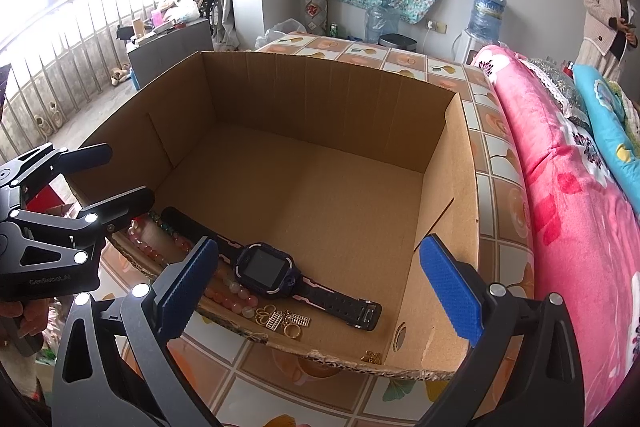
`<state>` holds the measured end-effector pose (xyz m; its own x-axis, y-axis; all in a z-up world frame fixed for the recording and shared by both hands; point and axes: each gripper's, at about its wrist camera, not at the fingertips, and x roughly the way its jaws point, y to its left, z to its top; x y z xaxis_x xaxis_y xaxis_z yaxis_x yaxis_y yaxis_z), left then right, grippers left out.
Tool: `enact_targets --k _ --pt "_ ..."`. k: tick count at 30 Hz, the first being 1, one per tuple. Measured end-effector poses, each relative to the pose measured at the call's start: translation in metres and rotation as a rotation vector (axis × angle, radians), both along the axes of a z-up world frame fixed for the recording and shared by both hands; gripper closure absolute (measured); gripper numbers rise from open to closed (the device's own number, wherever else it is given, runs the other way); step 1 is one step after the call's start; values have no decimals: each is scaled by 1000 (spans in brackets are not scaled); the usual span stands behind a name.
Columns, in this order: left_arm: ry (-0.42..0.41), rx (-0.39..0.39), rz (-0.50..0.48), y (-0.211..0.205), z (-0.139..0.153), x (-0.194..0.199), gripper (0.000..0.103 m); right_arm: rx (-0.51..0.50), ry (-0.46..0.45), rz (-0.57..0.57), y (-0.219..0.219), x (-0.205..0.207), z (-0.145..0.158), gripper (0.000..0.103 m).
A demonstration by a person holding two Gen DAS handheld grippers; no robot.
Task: Organize jewelry
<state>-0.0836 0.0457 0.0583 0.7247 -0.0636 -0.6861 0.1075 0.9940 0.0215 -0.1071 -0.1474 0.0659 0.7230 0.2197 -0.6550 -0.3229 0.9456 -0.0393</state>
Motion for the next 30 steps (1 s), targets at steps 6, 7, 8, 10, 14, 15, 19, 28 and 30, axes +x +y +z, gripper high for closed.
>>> enact_targets --k 6,7,8,10,14,15,19,28,30 --pt "0 0 -1 1 0 0 23 1 -2 -3 0 0 0 5" --pt "0 0 -1 1 0 0 23 1 -4 -3 0 -1 0 5" --pt "0 0 -1 0 0 0 23 2 -5 -3 0 -1 0 5" --pt "-1 0 -1 1 0 0 23 2 -7 -5 -1 -1 0 5" --pt "-1 0 -1 0 1 0 23 3 -9 -5 -1 -1 0 5" --pt "-1 0 -1 0 0 0 23 3 -8 -6 -1 -1 0 5" --pt "0 0 -1 0 0 0 23 0 7 -7 0 1 1 5" --pt "0 -1 -1 0 0 0 23 -5 21 -4 0 3 1 5" --pt "-1 -1 -2 0 1 0 23 -6 25 -4 1 4 1 5"
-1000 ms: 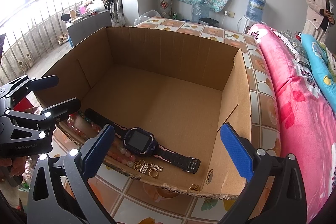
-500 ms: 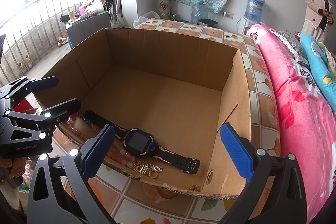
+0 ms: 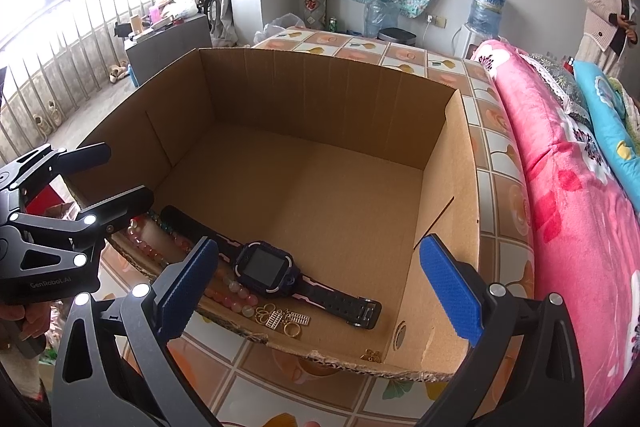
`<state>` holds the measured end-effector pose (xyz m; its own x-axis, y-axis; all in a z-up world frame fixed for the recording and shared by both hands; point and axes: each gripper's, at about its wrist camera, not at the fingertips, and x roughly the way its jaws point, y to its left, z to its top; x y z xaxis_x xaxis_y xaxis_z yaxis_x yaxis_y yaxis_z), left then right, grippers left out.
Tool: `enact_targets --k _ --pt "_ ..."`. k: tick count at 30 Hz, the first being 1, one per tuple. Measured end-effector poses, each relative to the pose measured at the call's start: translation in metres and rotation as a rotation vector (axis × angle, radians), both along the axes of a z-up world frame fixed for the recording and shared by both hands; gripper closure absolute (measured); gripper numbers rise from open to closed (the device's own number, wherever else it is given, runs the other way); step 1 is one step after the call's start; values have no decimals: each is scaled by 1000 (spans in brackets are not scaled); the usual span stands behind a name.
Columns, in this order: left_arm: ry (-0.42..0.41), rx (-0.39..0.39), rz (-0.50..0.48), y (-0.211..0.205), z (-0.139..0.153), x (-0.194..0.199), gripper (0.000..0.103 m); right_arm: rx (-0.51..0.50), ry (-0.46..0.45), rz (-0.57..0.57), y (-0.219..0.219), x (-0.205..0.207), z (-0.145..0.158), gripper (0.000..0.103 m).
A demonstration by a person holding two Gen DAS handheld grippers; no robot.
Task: Organize jewelry
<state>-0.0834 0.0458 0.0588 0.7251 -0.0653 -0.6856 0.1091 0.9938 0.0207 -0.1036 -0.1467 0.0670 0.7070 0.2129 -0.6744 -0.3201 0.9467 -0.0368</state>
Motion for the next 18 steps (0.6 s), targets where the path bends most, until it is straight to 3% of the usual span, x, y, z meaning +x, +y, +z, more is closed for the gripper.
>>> enact_targets --k 18 --pt "11 1 -2 -1 0 3 23 -1 1 5 -1 0 -1 5"
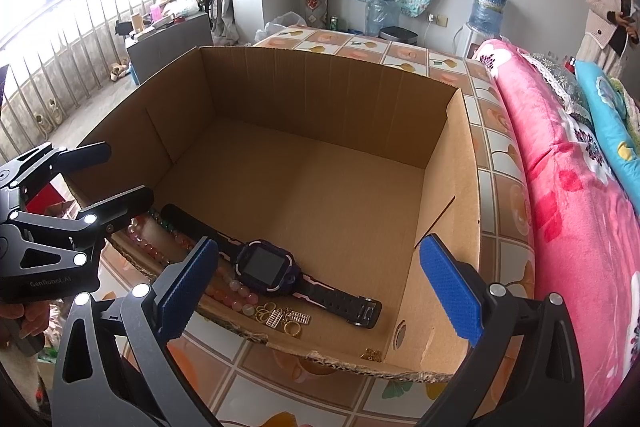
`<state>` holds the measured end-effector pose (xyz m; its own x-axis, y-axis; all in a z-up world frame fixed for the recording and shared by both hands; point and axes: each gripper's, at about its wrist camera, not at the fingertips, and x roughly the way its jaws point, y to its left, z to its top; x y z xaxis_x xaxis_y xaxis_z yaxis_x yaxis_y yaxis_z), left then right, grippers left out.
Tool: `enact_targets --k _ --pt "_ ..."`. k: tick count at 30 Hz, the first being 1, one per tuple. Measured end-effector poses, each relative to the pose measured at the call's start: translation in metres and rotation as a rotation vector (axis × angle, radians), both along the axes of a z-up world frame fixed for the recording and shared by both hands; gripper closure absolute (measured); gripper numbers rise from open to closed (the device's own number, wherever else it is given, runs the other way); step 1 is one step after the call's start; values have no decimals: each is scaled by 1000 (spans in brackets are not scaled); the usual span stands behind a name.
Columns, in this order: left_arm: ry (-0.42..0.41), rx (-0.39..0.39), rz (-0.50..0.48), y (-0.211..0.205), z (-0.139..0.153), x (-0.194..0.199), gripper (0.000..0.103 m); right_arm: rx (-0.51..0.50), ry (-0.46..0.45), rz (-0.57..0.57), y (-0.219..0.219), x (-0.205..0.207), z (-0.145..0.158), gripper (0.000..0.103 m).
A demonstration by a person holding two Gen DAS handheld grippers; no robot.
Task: Organize jewelry
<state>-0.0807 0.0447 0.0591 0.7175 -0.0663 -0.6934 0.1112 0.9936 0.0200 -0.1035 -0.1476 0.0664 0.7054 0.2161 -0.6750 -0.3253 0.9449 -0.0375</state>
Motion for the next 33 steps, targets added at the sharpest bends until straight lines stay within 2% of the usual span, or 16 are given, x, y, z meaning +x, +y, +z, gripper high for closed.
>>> enact_targets --k 33 --pt "0 -2 -12 -3 1 2 23 -14 20 -17 3 2 0 5"
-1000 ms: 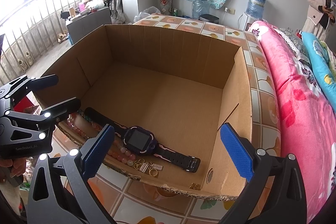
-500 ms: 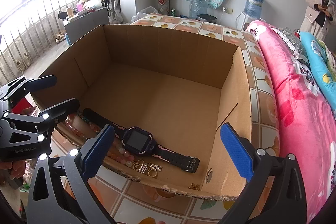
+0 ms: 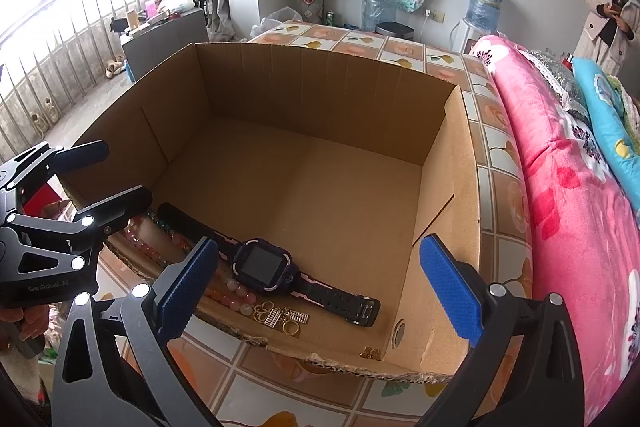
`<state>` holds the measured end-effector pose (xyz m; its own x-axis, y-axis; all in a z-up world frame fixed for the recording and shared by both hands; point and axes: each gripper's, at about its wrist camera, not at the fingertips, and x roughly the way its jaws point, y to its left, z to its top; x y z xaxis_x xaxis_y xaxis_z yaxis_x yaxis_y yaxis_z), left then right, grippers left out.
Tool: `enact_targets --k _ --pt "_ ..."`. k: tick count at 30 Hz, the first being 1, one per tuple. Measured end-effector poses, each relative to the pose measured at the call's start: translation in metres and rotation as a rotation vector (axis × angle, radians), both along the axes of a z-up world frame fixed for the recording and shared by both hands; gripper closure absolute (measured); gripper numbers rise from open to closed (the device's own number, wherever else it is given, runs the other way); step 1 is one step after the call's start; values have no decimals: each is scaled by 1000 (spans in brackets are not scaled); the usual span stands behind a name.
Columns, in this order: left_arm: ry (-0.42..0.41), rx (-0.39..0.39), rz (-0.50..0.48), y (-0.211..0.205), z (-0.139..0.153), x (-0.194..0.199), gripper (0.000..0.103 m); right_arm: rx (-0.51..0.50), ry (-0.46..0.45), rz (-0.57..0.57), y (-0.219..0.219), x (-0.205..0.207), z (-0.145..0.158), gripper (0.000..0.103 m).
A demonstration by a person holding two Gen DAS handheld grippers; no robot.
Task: Organize jewelry
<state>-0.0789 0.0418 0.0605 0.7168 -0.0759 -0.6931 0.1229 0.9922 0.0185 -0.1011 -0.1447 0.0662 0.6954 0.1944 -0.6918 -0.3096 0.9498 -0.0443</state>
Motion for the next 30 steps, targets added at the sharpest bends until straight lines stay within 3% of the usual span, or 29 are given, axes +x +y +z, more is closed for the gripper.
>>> enact_targets --k 13,30 --pt "7 0 -9 3 0 1 23 8 -30 -3 0 -5 0 5" --pt "9 -1 -11 3 0 2 23 -1 3 -2 1 -1 1 5"
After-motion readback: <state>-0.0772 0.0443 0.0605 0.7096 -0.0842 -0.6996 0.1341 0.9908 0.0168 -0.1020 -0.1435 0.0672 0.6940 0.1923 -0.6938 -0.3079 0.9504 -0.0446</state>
